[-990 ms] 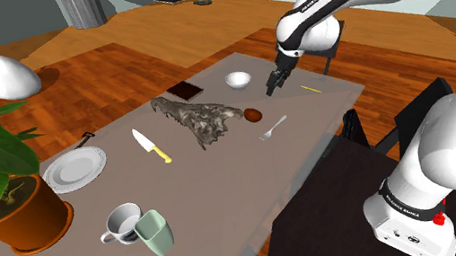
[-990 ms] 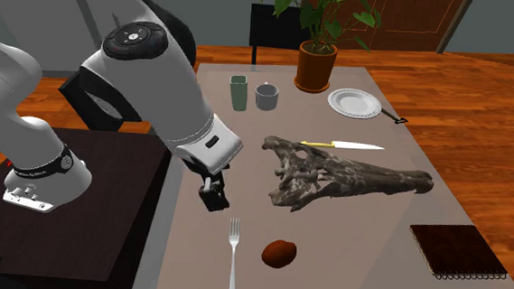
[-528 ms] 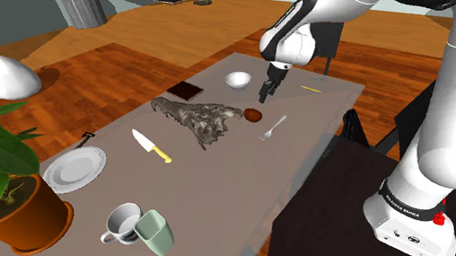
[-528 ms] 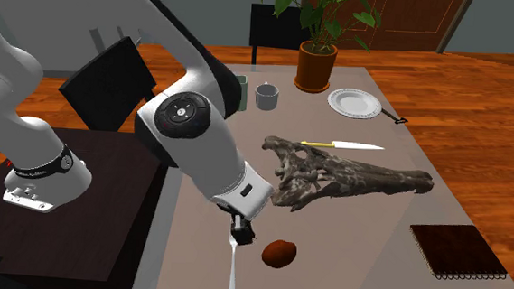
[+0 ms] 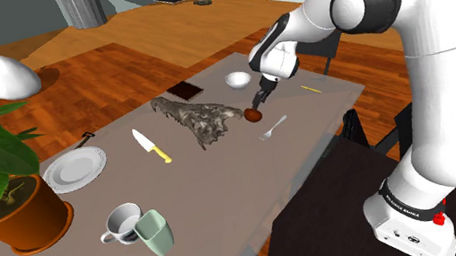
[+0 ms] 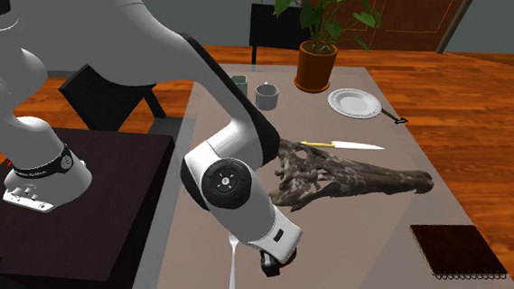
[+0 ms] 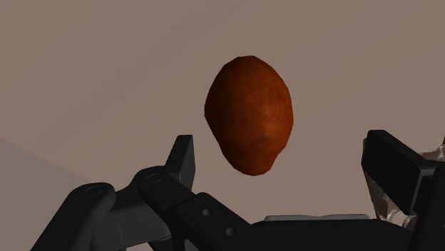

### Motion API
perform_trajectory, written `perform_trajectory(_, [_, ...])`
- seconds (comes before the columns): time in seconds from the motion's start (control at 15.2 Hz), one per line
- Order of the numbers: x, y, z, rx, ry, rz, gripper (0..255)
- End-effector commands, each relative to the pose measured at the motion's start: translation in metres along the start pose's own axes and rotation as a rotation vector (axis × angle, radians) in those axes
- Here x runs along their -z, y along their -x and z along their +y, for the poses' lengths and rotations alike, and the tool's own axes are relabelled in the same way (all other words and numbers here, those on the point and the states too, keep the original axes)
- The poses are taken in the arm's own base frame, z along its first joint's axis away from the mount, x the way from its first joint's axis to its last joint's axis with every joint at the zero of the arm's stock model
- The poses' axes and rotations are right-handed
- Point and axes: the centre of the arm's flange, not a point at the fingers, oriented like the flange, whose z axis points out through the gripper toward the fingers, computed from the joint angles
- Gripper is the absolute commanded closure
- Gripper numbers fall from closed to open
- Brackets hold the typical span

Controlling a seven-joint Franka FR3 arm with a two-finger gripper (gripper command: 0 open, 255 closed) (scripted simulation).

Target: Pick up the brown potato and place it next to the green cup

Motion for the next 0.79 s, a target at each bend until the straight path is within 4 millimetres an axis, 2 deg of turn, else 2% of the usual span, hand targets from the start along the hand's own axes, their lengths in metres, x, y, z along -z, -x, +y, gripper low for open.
perform_trajectory(0.0, [-0.017,-0.004,0.011,0.006,-0.005,0.004,0])
perform_trajectory(0.46, [-0.057,-0.004,0.011,0.006,-0.005,0.004,0])
perform_trajectory(0.73, [-0.057,-0.004,0.011,0.006,-0.005,0.004,0])
